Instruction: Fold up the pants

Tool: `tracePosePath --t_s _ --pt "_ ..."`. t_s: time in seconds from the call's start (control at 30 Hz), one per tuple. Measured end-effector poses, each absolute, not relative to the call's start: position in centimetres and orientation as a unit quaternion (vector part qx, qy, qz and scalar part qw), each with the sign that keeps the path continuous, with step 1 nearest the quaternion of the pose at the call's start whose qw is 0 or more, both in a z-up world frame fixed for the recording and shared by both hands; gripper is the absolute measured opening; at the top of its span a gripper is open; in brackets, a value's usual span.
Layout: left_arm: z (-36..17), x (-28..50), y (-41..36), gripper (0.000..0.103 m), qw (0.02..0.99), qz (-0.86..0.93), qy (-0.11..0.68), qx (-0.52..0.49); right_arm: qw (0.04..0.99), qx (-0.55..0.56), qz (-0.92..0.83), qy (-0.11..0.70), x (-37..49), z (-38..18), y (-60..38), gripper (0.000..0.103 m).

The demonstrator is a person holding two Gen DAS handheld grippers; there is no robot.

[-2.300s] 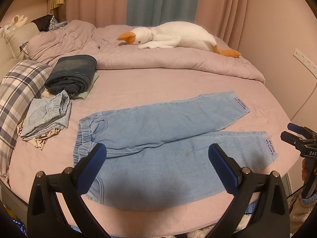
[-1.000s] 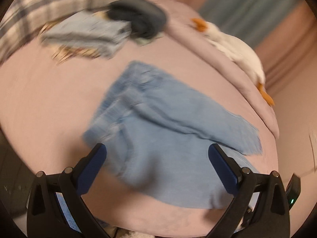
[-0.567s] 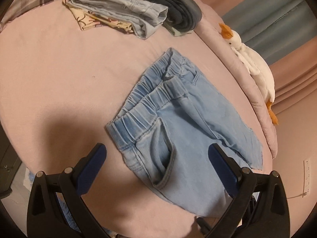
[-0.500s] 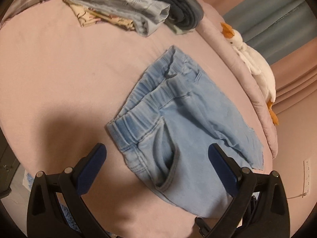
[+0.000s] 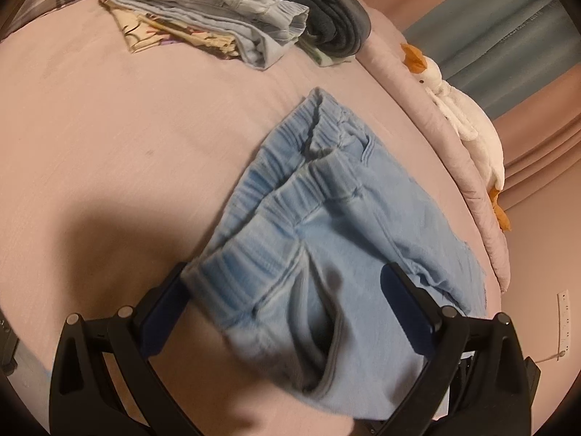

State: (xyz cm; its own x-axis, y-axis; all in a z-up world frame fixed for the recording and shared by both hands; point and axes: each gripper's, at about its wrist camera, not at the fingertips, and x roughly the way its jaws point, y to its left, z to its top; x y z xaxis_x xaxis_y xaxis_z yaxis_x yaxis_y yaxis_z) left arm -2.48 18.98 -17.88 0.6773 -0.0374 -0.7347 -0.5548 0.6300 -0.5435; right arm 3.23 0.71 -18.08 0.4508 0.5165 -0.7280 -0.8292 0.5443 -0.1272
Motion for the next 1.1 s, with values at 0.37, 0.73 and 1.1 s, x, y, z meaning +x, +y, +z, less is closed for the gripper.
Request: tracePosePath --t_s 0.37,0.73,1.1 --pt "-18.6 -3.8 21.4 0.043 0.809 0.153 0.350 -0.446 0.791 -0.241 0.449 0.338 2.2 -16.8 2.7 0.033" --pt "-18.4 -4.1 20.6 0.050 0.817 0.164 0.381 -0.401 0.783 -0.263 0.461 0.325 0.2 -15.9 3.3 0.015" --pt "-14.0 -6.3 20.4 0.073 0.852 0.240 0.360 -0.295 0.754 -0.154 0.497 0.401 2.4 -14.4 0.7 0.026"
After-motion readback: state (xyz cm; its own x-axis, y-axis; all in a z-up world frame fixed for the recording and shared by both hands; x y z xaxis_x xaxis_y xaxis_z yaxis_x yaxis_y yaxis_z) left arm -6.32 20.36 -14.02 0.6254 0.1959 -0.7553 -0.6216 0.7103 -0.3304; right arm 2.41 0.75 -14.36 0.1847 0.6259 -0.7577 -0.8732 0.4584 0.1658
